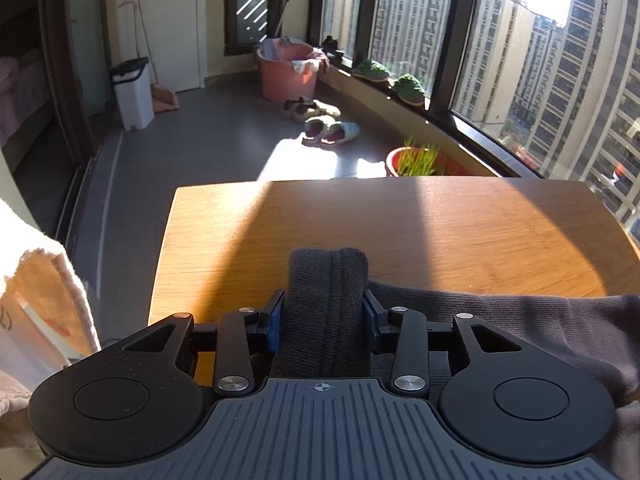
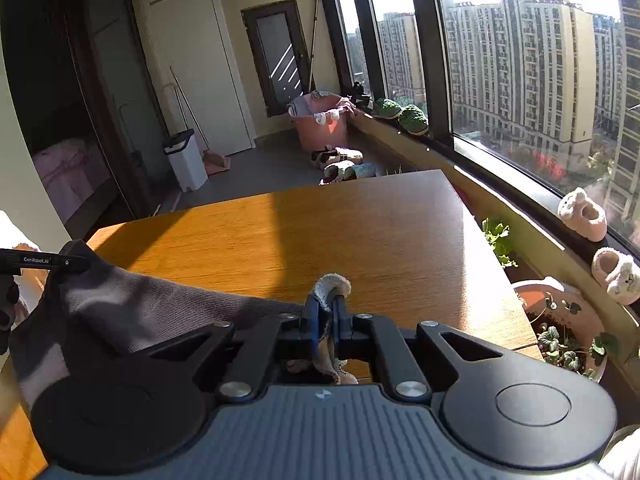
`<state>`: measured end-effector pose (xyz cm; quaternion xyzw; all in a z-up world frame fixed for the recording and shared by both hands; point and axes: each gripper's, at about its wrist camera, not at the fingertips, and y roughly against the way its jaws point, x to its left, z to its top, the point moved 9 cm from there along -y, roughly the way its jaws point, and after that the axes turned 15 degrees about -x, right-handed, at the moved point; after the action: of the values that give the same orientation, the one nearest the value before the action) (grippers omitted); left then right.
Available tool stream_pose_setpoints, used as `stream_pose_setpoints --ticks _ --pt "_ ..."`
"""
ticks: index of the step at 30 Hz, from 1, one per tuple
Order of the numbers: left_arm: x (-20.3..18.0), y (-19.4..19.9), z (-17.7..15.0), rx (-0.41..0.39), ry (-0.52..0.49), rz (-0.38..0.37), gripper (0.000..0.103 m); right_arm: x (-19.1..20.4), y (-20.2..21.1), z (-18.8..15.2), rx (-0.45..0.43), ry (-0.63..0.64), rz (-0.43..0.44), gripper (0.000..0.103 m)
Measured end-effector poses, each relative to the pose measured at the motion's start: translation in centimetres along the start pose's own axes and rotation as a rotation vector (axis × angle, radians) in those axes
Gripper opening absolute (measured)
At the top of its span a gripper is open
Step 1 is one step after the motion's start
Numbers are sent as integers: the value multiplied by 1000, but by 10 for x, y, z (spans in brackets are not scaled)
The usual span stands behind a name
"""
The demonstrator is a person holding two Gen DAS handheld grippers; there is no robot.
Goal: Fold clothes
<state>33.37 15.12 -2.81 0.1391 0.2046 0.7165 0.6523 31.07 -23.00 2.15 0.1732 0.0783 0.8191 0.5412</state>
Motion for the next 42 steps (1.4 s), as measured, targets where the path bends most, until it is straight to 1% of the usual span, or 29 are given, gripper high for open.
stream_pose_setpoints --ticks 1,2,5,6,8,9,12,14,16,17,18,19,21,22,23,24,25,26,27,28,29,30,31,33,35,37,38,41,42 --pt "1 9 6 -28 -8 -9 40 4 10 11 -37 16 14 6" --pt "1 30 11 -69 -7 -25 40 7 21 21 -72 30 29 6" --pt "1 94 27 -192 -3 -75 40 12 63 34 -137 52 66 6" --pt "0 111 25 -213 -3 -85 41 13 72 27 -128 72 58 6" --pt "1 152 12 -247 -15 -102 42 13 91 12 -111 114 41 6" --pt "2 172 0 -251 -30 -98 44 13 100 4 -103 134 33 6" --pt "6 207 -35 -222 -55 -85 47 14 128 -18 -77 195 8 6" --pt "10 228 -59 -188 -39 -91 50 14 146 -31 -61 234 -10 7" --pt "13 242 -64 -195 -22 -99 52 12 153 -34 -58 241 -36 9" --pt "14 250 -65 -206 -13 -101 53 11 153 -31 -60 221 -33 13" --pt "14 258 -66 -217 -4 -103 58 11 153 -27 -62 202 -30 14" --pt "14 262 -60 -242 12 -112 62 11 153 -24 -65 182 -28 16" --pt "13 271 -47 -291 44 -131 81 10 153 -17 -69 142 -22 24" --pt "11 266 -44 -292 44 -128 84 10 152 -16 -66 123 -18 30" --pt "8 261 -41 -293 44 -125 88 12 147 -20 -44 109 -11 33" --pt "5 256 -38 -294 45 -122 89 14 142 -25 -20 100 -7 35" --pt "4 249 -40 -276 39 -105 89 16 136 -36 12 107 -13 37" --pt "3 234 -47 -238 30 -74 90 18 131 -47 44 113 -18 39" --pt "3 225 -52 -213 27 -60 90 20 129 -58 73 110 -17 39" --pt "4 214 -60 -178 26 -39 90 22 128 -67 99 95 0 36" --pt "5 202 -68 -142 25 -18 89 25 127 -72 112 82 20 16" --pt "9 195 -83 -107 32 -4 89 29 127 -75 120 76 38 8" --pt "10 192 -90 -92 42 -3 89 34 126 -73 103 102 50 8" --pt "16 186 -100 -61 76 -3 89 44 129 -51 30 155 64 8" --pt "16 187 -99 -70 86 -1 89 51 131 -21 -37 179 84 7" --pt "16 192 -92 -96 89 -3 89 53 130 -4 -71 210 83 8" --pt "14 198 -87 -114 88 -6 90 51 126 -3 -64 222 73 8" --pt "4 213 -76 -161 63 -21 92 34 110 -22 20 239 6 9" --pt "0 218 -72 -180 52 -29 93 26 106 -32 51 253 -30 9"
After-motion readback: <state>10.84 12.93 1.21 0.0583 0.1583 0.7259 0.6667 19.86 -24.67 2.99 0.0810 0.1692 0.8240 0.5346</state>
